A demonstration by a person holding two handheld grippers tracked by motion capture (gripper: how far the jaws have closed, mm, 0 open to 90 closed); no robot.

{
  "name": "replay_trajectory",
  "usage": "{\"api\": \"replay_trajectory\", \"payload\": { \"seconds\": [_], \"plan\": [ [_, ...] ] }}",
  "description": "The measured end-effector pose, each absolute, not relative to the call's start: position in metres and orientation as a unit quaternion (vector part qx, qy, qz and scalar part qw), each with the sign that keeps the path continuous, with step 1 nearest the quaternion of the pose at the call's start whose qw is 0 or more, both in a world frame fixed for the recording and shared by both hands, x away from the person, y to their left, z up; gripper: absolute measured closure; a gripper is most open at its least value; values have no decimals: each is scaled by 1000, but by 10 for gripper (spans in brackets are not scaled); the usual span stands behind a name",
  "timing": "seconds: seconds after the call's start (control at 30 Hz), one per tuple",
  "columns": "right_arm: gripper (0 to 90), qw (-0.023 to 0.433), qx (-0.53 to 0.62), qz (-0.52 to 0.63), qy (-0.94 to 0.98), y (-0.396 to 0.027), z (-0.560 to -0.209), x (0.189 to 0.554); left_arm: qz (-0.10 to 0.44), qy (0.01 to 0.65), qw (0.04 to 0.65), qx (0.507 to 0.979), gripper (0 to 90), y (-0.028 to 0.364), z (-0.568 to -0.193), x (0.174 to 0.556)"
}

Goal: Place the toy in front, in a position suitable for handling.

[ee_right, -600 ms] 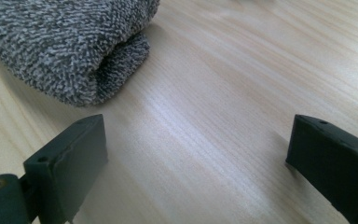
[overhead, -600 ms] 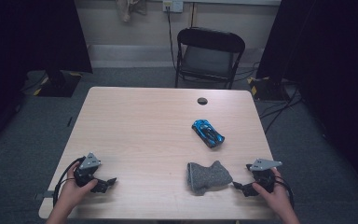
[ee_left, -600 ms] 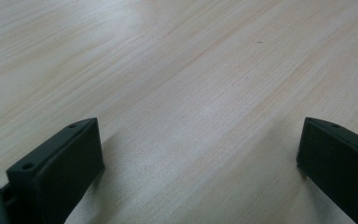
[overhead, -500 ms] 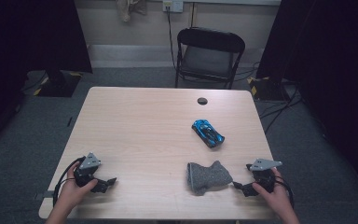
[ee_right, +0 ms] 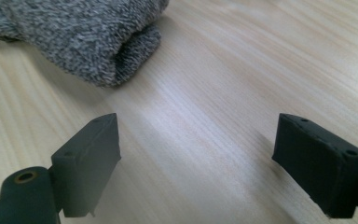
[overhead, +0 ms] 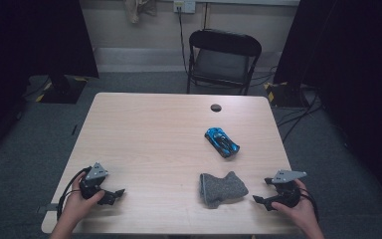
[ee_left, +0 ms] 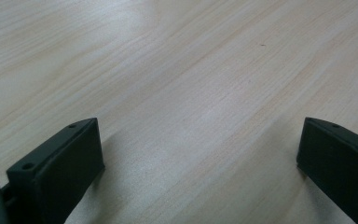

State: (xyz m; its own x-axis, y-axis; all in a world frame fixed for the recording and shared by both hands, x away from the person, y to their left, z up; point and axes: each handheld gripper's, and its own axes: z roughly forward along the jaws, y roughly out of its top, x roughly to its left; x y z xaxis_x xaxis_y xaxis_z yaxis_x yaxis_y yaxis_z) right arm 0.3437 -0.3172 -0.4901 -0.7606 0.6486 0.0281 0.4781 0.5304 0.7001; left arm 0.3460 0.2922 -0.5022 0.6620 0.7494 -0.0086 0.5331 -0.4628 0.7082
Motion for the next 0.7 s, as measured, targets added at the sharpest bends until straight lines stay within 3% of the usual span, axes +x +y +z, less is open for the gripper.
{"api": "replay_trajectory", "payload": {
  "seconds": [0.43,0.7],
  "plan": [
    [138,88,291,415,857,-299,-466,336,156,384,350,840,0,290,-502,348],
    [139,85,249,401,877,-265,-461,339,156,384,351,839,0,290,-502,349]
  ]
}}
